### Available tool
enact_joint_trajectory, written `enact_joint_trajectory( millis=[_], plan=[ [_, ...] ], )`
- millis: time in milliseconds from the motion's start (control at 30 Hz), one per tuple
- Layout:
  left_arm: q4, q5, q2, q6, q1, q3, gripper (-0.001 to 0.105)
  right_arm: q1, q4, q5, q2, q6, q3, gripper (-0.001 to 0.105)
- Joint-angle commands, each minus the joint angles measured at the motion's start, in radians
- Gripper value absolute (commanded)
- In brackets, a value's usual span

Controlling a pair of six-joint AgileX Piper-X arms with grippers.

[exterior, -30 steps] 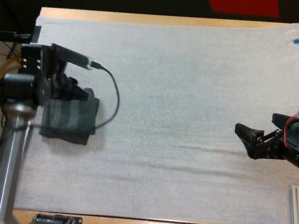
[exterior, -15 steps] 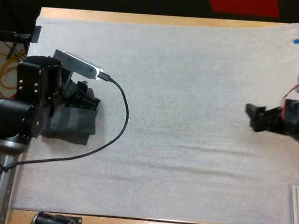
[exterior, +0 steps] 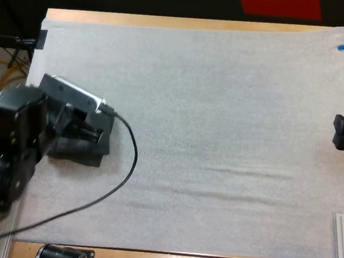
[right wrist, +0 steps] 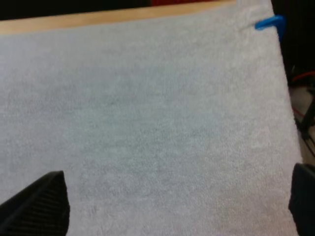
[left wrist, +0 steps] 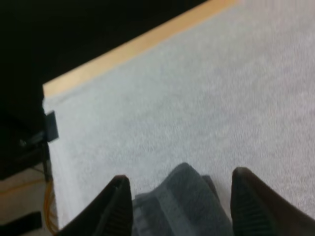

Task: Pick towel from pile fold and stack

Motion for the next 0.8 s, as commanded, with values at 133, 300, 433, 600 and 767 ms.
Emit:
enact_joint_trajectory(
  millis=[133,300,433,600,767],
  plan=[
    [0.004,0.007,-0.091,0.000,-0.002,-0.010,0.044,-0.005,0.003,-0.004,-0.102,-0.010,0.001,0.088],
    [-0.016,0.007,-0.213,-0.002,-0.002,0.001,0.044,-0.005,0.003,-0.007,-0.219,0.019,0.003,0.088],
    [-0.025,0.007,-0.320,-0.014,-0.002,0.042,0.044,-0.005,0.003,-0.007,-0.321,0.019,0.042,0.088],
    [-0.008,-0.004,-0.537,-0.026,-0.002,0.119,0.044,-0.005,0.003,-0.007,-0.510,0.019,0.169,0.088],
    [0.090,-0.008,-0.694,-0.033,-0.002,0.187,0.044,-0.005,0.001,-0.007,-0.684,0.019,0.266,0.088]
  ],
)
